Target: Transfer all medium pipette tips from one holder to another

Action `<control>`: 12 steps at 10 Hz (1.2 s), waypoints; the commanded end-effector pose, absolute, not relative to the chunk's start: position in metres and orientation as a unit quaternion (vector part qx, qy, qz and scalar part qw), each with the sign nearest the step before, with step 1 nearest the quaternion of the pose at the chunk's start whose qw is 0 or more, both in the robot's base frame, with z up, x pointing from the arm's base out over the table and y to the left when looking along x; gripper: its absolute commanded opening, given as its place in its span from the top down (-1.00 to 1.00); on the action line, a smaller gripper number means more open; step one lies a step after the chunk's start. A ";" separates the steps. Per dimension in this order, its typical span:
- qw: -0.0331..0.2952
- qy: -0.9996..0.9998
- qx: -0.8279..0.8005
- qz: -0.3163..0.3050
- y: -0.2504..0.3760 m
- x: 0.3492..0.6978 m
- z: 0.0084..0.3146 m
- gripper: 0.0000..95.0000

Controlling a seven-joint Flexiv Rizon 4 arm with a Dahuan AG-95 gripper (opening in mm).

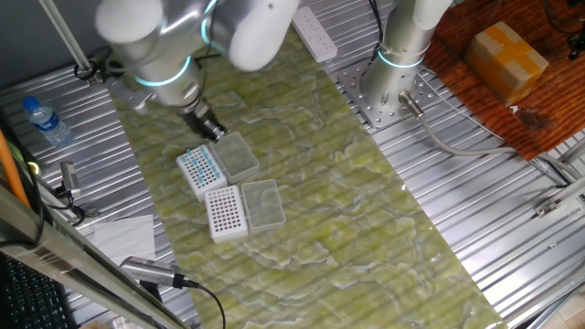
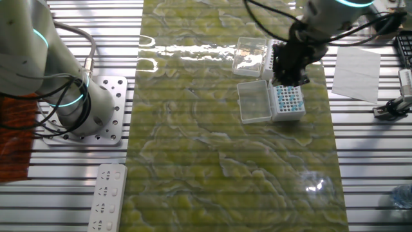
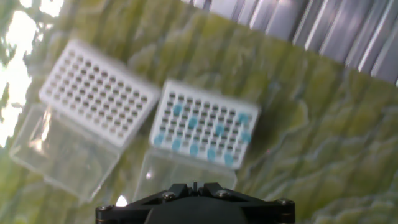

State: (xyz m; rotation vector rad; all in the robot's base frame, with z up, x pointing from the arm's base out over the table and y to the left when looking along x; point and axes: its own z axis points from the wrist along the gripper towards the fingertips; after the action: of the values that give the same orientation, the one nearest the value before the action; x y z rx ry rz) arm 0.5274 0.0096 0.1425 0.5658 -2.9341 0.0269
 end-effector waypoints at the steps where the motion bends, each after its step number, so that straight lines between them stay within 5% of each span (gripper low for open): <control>1: 0.075 -0.979 0.189 0.007 0.001 0.512 0.141 1.00; 9: 0.071 -0.980 0.185 0.007 -0.003 0.506 0.142 1.00; 12: 0.072 -0.979 0.189 0.007 0.012 0.543 0.142 1.00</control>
State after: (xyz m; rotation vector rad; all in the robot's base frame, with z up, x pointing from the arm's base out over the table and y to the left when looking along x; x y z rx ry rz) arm 0.5350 0.0093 0.1427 0.5700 -2.9473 0.0211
